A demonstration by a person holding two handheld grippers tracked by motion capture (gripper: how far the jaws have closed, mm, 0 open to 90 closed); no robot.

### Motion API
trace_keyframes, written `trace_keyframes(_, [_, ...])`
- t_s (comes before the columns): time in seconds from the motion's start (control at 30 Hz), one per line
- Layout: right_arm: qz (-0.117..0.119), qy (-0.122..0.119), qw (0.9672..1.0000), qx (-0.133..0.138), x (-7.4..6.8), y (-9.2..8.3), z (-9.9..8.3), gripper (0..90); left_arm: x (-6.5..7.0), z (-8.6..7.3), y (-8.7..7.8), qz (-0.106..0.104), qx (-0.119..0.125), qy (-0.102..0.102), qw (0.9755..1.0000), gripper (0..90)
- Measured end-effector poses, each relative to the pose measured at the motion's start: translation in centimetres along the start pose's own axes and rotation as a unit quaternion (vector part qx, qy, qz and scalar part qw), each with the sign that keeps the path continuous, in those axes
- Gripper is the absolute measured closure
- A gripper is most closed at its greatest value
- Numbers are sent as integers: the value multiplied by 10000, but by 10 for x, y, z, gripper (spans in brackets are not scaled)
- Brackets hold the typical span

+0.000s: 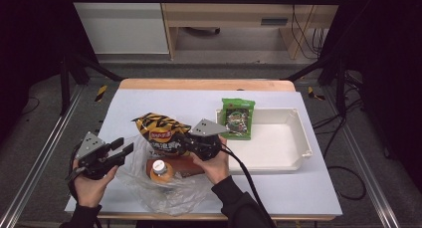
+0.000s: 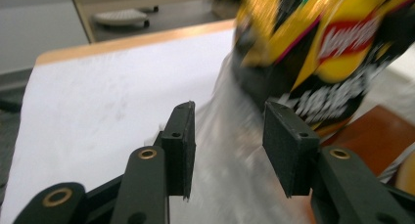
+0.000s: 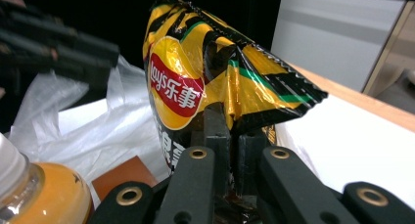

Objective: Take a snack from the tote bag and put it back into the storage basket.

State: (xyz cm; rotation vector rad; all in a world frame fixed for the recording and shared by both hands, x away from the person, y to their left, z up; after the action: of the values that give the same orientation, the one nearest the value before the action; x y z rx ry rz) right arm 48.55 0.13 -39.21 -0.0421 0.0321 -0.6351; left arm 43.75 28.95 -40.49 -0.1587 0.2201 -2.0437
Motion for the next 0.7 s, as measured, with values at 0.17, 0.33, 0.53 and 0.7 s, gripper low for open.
trace_keyframes(0.17, [44,20,9998,198,0,-4,10,871,-6,-22,8,33,-333,-91,9994,655])
trace_keyframes(0.33, [100,-2,9993,352,-3,-7,23,871,-7,-31,12,64,-456,-104,9989,731])
trace_keyframes(0.53, [164,-38,9985,527,-7,-13,45,871,-4,-36,16,33,-535,-40,9986,732])
trace_keyframes(0.7, [196,-33,9974,690,-9,-19,65,871,-5,-39,16,23,-552,-27,9985,717])
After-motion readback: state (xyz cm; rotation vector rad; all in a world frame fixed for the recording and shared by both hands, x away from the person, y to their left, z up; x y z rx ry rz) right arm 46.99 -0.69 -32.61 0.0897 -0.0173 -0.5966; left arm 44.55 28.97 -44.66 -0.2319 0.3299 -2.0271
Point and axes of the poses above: each handheld gripper's, and its own axes: y roughly forward along the jaws, z roughly out of its top, x roughly to its right, the point moved 2 cm from there along y, roughly forward along the jaws, and after that the axes turned 14 degrees about x, right-handed, at the moved point
